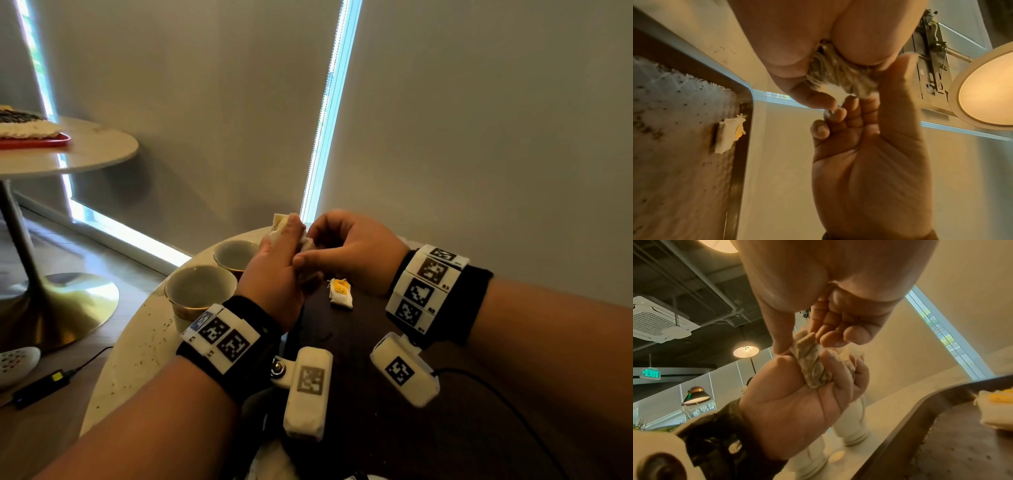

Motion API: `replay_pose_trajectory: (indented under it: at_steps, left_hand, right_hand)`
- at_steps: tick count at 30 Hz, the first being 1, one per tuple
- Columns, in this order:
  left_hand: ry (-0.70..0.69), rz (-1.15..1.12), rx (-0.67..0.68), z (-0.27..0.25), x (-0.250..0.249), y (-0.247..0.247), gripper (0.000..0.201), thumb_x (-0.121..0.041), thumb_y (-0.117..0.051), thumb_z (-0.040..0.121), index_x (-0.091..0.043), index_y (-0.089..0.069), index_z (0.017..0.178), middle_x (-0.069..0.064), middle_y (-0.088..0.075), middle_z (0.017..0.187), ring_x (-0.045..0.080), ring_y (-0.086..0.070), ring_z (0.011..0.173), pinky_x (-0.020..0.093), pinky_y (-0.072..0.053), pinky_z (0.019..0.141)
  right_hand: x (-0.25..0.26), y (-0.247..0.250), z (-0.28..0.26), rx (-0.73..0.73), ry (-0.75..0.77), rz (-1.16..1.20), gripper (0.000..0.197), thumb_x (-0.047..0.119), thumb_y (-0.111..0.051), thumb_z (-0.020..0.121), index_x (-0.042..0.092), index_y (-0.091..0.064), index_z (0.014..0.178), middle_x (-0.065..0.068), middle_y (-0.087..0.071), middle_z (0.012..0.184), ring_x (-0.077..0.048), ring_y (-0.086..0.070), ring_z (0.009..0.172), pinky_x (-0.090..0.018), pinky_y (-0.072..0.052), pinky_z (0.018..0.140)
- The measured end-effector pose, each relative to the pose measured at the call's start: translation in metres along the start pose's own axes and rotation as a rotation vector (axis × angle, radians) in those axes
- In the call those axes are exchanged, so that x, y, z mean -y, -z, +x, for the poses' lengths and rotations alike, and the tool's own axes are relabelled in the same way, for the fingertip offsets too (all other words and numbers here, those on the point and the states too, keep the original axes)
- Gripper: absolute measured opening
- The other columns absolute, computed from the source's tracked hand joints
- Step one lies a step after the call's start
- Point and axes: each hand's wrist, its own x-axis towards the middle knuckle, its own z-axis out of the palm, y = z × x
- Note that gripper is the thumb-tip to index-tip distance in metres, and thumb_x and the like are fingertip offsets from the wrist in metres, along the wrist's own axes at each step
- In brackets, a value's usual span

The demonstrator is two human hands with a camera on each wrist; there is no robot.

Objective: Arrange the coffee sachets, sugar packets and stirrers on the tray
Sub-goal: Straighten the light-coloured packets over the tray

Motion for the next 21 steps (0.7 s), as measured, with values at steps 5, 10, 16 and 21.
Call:
replay_pose_trajectory:
  at_steps: [5, 10, 16, 21]
  left_hand:
    - [0.023, -0.108, 0.017, -0.002, -0.004, -0.001, 0.045, -0.037, -0.056, 0.101, -0.009, -0.052, 0.137, 0.026, -0.065, 0.126, 0.032, -0.074, 0.100, 0.038, -0.061, 0.068]
    - [-0.063, -0.040, -0.025, -0.003, 0.001, -0.004, 0.058, -0.040, -0.062, 0.097, -0.007, -0.050, 0.143, 0.016, -0.066, 0.127, 0.027, -0.070, 0.108, 0.041, -0.060, 0.084]
    - [-0.031, -0.070, 0.014, -0.001, -0.001, -0.002, 0.040, -0.029, -0.057, 0.102, -0.010, -0.052, 0.137, 0.025, -0.070, 0.113, 0.030, -0.076, 0.086, 0.034, -0.060, 0.062]
    - [-0.059, -0.099, 0.011, -0.003, 0.000, -0.004, 0.036, -0.022, -0.059, 0.101, -0.007, -0.055, 0.133, 0.023, -0.072, 0.109, 0.030, -0.076, 0.085, 0.031, -0.060, 0.061]
  right_hand:
    - [-0.005, 0.008, -0.001, -0.048, -0.040, 0.027, 0.018, 0.010, -0.078, 0.082, 0.018, -0.067, 0.093, -0.007, -0.073, 0.090, -0.015, -0.069, 0.073, -0.025, -0.053, 0.060]
    - [-0.008, 0.012, -0.003, -0.055, -0.054, -0.009, 0.017, 0.004, -0.073, 0.084, 0.017, -0.066, 0.093, -0.010, -0.073, 0.091, -0.018, -0.069, 0.071, -0.023, -0.051, 0.056]
    - [-0.009, 0.016, -0.005, -0.080, -0.067, 0.013, 0.016, -0.001, -0.071, 0.085, 0.012, -0.063, 0.089, -0.009, -0.067, 0.082, -0.010, -0.062, 0.055, -0.028, -0.054, 0.058]
    - [-0.007, 0.016, -0.008, -0.101, -0.068, -0.009, 0.025, -0.004, -0.068, 0.085, 0.019, -0.064, 0.091, -0.009, -0.068, 0.099, -0.010, -0.062, 0.058, -0.024, -0.051, 0.052]
